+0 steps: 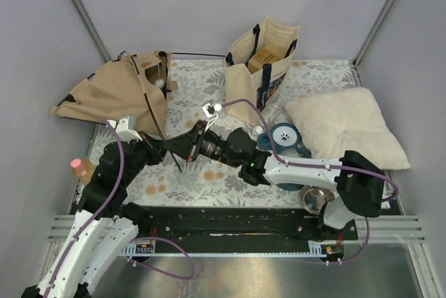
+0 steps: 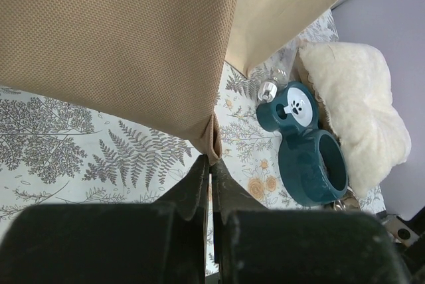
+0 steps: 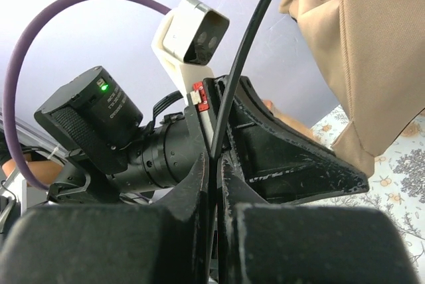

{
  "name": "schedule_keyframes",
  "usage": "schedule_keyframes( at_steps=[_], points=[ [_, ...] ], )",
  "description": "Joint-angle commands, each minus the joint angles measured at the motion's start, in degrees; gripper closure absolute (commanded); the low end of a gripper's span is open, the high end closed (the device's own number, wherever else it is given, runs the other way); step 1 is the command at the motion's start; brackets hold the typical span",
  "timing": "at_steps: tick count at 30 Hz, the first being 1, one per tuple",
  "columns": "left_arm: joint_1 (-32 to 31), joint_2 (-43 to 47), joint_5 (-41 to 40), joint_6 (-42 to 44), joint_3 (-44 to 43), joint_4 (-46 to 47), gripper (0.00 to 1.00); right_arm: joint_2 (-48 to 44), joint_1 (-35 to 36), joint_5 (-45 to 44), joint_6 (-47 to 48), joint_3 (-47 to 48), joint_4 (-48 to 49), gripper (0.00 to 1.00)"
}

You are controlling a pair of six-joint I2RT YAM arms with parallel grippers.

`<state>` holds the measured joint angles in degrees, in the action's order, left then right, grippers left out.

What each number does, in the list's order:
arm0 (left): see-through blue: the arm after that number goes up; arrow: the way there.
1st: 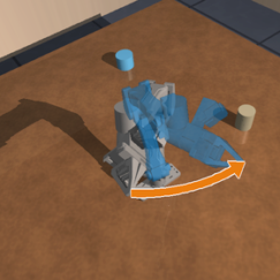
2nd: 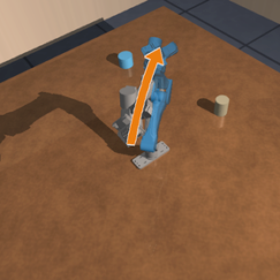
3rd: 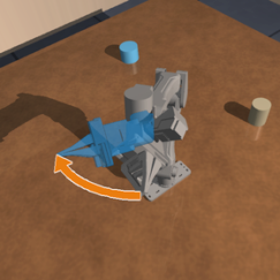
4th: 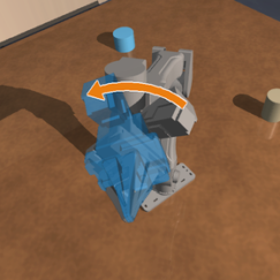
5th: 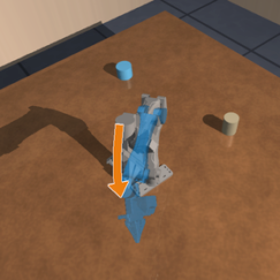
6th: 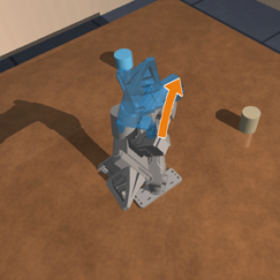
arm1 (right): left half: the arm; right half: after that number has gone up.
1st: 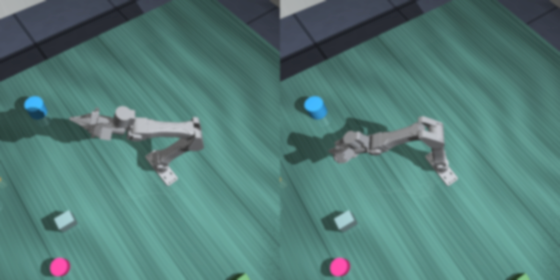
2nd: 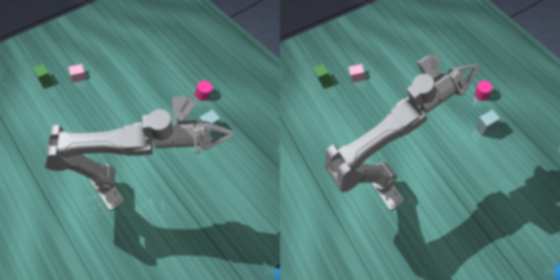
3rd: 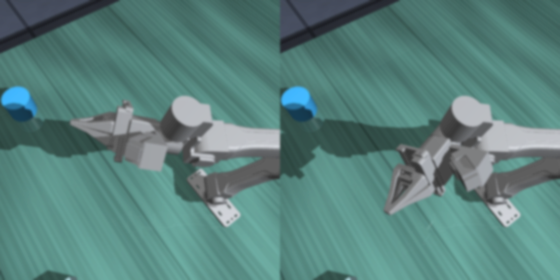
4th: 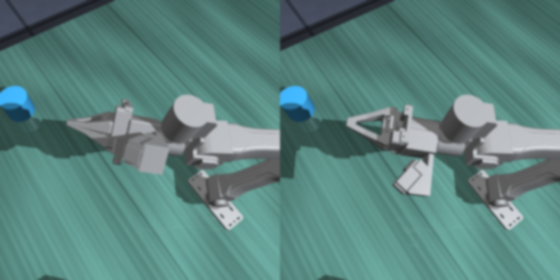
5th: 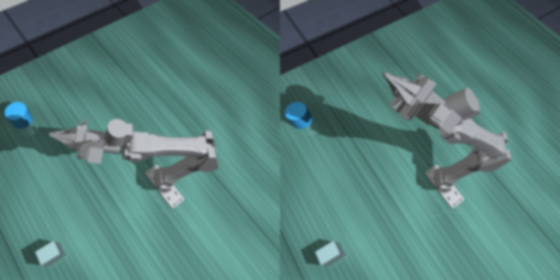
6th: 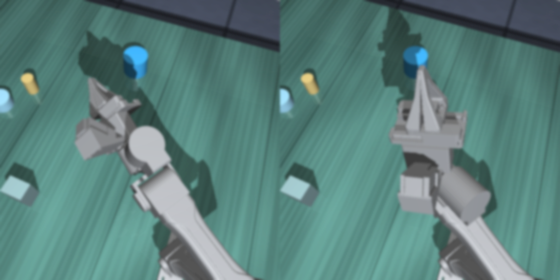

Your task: Set up the pet tent

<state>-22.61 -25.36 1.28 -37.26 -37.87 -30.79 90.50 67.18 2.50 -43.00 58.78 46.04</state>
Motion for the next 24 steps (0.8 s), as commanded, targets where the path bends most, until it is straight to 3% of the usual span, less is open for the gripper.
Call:
schedule_keyframes(
  at_steps=[1,14,24],
  points=[
    [-1.5,0.1,13.4,-1.1,-0.3,-11.3,1.0,0.9,-4.6,-3.4,4.4,7.1,9.3,1.0],
    [-1.4,1.5,15.2,-2.0,-0.2,-16.1,1.0,7.4,-6.3,-5.9,6.7,13.3,12.1,1.0],
    [-1.5,0.8,16.5,-10.8,-0.6,-15.3,1.0,11.8,-6.3,-11.4,5.6,17.2,14.4,1.0]
  ],
)
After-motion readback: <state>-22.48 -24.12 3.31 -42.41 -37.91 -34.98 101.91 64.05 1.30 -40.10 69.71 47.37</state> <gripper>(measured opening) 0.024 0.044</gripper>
